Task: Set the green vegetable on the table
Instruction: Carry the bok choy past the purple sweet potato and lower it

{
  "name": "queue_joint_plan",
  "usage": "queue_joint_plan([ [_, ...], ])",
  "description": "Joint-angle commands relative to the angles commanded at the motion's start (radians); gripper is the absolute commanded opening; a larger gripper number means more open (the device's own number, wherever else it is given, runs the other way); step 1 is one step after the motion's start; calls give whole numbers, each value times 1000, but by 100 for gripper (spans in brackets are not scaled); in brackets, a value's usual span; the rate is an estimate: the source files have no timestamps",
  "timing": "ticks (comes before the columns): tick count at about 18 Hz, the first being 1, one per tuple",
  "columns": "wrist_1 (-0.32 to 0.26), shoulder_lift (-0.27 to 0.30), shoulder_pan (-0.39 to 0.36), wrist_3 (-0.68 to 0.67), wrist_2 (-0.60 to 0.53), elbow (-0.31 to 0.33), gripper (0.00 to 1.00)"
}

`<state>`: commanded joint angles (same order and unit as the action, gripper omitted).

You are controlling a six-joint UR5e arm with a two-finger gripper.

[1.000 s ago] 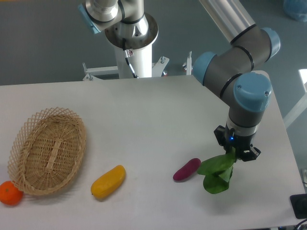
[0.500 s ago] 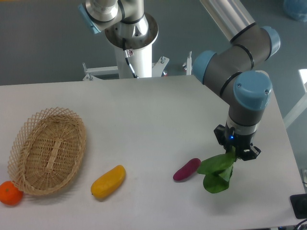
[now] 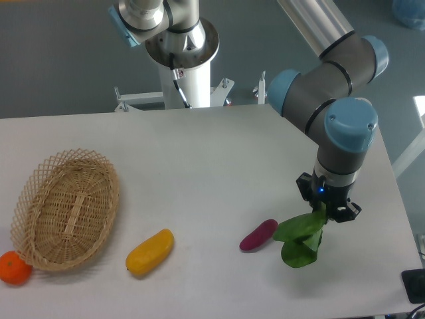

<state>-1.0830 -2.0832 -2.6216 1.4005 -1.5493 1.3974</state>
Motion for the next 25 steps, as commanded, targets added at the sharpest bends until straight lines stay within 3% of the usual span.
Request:
queue_joint_plan([
  [3,2,28,0,-2,2,49,29],
  [7,18,92,9,9,2,165,29],
  [12,20,193,18,149,0,339,29],
  [14,41,230,20,184,0,411,29],
  [16,101,264,20,208,-3,486,29],
  [19,136,296,26,238,-8,560,29],
  [25,137,385,29,268,-9,676,30],
])
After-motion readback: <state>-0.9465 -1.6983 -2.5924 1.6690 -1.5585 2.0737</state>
